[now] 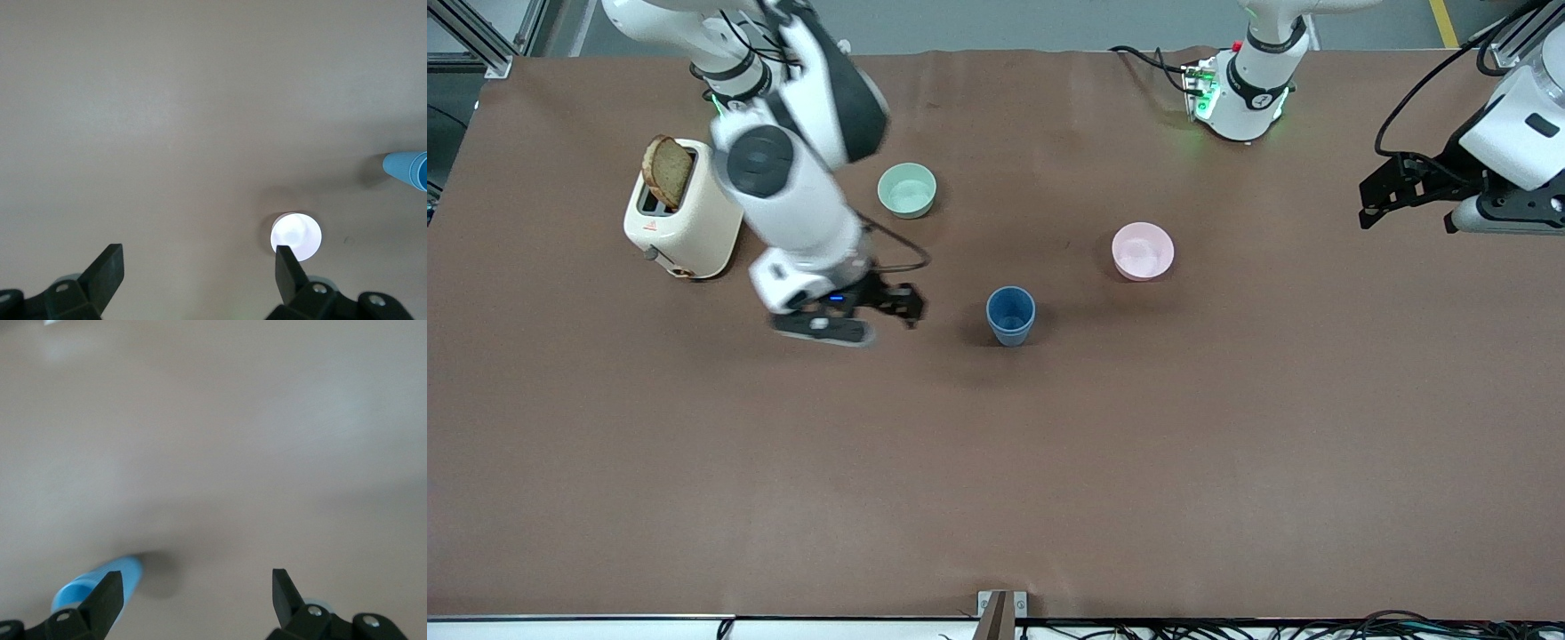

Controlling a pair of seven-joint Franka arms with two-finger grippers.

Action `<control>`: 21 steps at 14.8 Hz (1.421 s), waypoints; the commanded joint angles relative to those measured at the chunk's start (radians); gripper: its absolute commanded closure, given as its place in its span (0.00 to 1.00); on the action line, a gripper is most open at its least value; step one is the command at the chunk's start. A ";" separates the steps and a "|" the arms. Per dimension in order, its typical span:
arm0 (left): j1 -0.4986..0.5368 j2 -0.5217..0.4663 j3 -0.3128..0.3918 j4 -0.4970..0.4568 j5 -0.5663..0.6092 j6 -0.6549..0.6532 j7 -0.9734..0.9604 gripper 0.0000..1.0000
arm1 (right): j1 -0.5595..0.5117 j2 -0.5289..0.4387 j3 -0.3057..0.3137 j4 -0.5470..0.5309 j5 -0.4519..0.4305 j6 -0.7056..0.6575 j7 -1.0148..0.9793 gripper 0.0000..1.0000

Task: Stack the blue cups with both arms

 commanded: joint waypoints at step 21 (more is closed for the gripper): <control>0.006 0.025 -0.004 0.035 0.002 -0.008 -0.003 0.00 | -0.619 -0.254 0.017 0.196 -0.092 -0.595 -0.725 0.00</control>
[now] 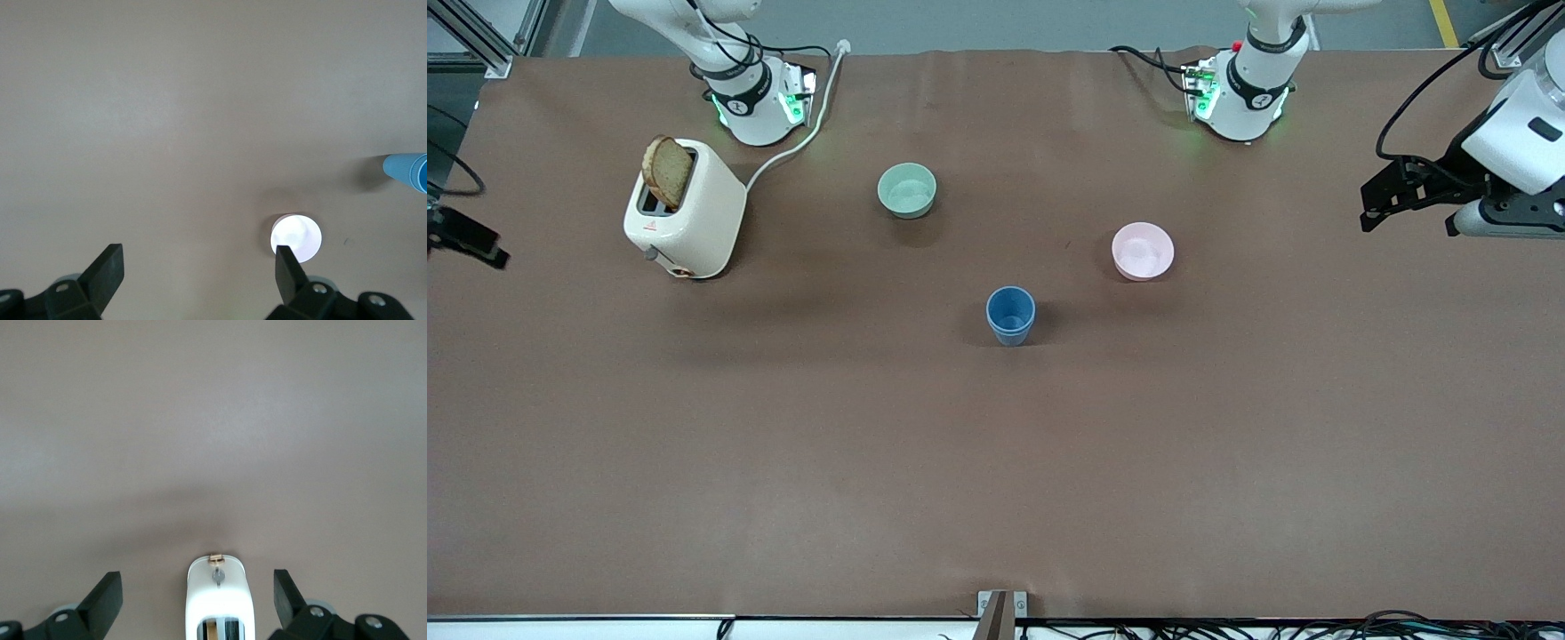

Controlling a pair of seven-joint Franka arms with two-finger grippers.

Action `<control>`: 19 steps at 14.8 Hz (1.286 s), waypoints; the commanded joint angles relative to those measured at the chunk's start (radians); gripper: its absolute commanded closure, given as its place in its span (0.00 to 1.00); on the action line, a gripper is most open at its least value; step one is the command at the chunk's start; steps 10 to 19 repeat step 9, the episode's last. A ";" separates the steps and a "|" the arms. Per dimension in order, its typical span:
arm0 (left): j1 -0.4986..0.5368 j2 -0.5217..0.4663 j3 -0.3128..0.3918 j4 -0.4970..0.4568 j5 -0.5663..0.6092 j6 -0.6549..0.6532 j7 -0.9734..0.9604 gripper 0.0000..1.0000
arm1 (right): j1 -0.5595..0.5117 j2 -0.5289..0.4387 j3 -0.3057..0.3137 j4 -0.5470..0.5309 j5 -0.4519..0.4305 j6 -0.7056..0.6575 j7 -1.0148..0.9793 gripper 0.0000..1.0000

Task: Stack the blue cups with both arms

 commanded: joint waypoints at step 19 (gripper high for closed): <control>0.005 0.010 -0.001 0.022 0.002 -0.011 -0.003 0.00 | -0.014 -0.050 0.017 0.104 -0.007 -0.215 -0.012 0.00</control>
